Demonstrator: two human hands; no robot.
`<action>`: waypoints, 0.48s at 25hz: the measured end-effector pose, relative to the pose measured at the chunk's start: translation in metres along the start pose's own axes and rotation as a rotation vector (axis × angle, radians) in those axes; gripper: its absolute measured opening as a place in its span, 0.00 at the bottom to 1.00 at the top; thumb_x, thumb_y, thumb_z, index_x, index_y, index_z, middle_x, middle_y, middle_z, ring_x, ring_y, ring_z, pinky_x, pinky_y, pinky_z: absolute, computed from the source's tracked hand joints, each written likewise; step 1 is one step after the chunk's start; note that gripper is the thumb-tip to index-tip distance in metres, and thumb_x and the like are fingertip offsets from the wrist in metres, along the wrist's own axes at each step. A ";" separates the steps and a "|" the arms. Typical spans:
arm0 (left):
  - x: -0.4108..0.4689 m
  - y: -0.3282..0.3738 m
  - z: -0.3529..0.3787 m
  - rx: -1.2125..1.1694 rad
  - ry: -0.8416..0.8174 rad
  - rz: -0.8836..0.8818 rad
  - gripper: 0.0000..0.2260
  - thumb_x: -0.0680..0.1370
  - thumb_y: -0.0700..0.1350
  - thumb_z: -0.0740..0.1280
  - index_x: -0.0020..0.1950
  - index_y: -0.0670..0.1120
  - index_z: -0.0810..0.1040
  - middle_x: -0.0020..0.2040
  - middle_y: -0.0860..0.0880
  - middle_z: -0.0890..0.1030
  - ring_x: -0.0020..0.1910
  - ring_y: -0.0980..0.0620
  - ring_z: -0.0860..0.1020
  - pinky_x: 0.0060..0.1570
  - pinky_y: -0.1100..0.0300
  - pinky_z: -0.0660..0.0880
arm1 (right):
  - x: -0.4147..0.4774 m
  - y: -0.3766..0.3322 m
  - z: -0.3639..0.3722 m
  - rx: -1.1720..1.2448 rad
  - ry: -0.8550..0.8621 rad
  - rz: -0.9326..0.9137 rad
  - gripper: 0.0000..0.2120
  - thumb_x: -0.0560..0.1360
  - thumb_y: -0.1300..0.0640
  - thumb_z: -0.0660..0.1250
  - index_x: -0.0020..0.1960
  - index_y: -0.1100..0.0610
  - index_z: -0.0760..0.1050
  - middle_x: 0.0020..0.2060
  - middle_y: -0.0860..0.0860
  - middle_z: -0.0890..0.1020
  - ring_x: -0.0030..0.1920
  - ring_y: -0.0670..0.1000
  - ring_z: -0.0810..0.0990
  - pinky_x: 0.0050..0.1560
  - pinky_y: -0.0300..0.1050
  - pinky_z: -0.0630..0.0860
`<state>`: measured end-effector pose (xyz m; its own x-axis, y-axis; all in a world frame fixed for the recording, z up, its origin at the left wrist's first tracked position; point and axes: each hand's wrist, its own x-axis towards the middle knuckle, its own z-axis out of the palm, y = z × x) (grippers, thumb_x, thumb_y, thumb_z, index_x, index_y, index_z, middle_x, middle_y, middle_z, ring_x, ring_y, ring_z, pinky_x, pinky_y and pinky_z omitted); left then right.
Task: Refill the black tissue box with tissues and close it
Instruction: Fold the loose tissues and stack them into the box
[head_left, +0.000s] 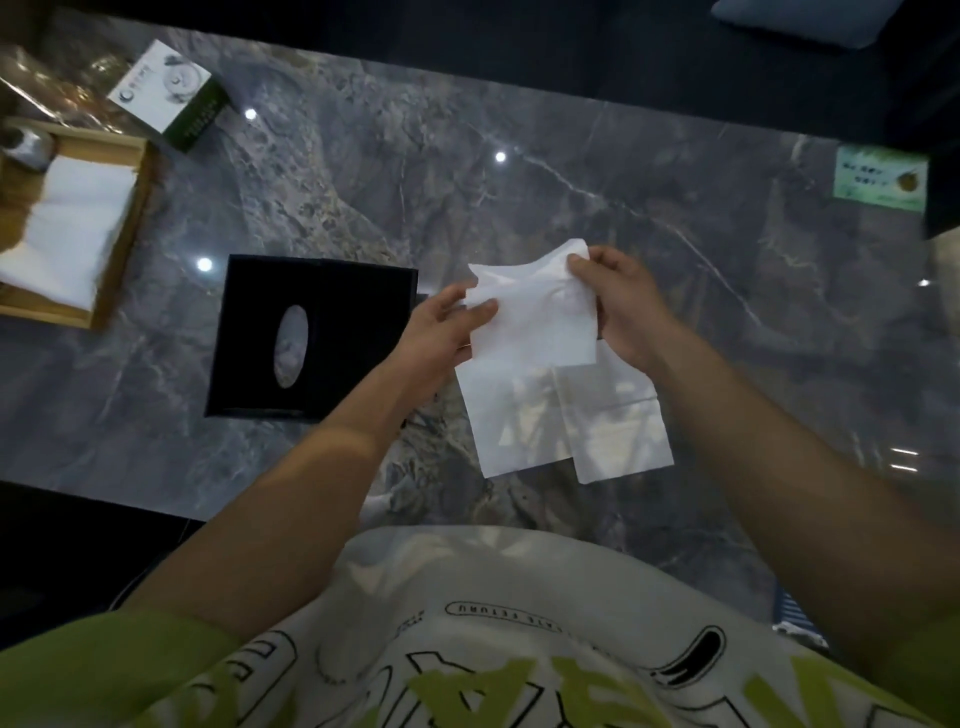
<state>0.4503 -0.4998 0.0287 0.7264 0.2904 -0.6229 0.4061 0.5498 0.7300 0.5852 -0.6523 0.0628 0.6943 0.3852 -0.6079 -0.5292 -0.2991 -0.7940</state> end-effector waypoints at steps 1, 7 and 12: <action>-0.005 -0.002 -0.003 -0.013 0.010 0.019 0.15 0.75 0.43 0.72 0.60 0.46 0.78 0.53 0.48 0.84 0.51 0.48 0.83 0.45 0.57 0.80 | -0.007 0.004 0.002 0.026 0.000 -0.006 0.04 0.79 0.58 0.65 0.45 0.54 0.75 0.38 0.52 0.78 0.37 0.51 0.76 0.36 0.43 0.70; -0.033 -0.009 -0.029 -0.017 0.015 0.136 0.16 0.74 0.43 0.71 0.62 0.45 0.78 0.51 0.48 0.85 0.50 0.50 0.84 0.44 0.57 0.80 | -0.035 0.024 0.018 0.081 -0.099 -0.025 0.03 0.79 0.58 0.66 0.52 0.56 0.75 0.43 0.52 0.81 0.42 0.51 0.79 0.41 0.45 0.76; -0.050 -0.007 -0.059 -0.010 0.076 0.158 0.15 0.75 0.40 0.71 0.61 0.44 0.78 0.52 0.46 0.84 0.50 0.50 0.84 0.43 0.59 0.80 | -0.044 0.029 0.039 0.088 -0.206 -0.031 0.13 0.76 0.60 0.69 0.61 0.58 0.76 0.49 0.52 0.84 0.47 0.53 0.84 0.48 0.50 0.81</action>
<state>0.3784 -0.4718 0.0375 0.7365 0.4323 -0.5203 0.2845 0.4999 0.8180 0.5207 -0.6434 0.0664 0.6015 0.5662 -0.5636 -0.5556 -0.2104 -0.8044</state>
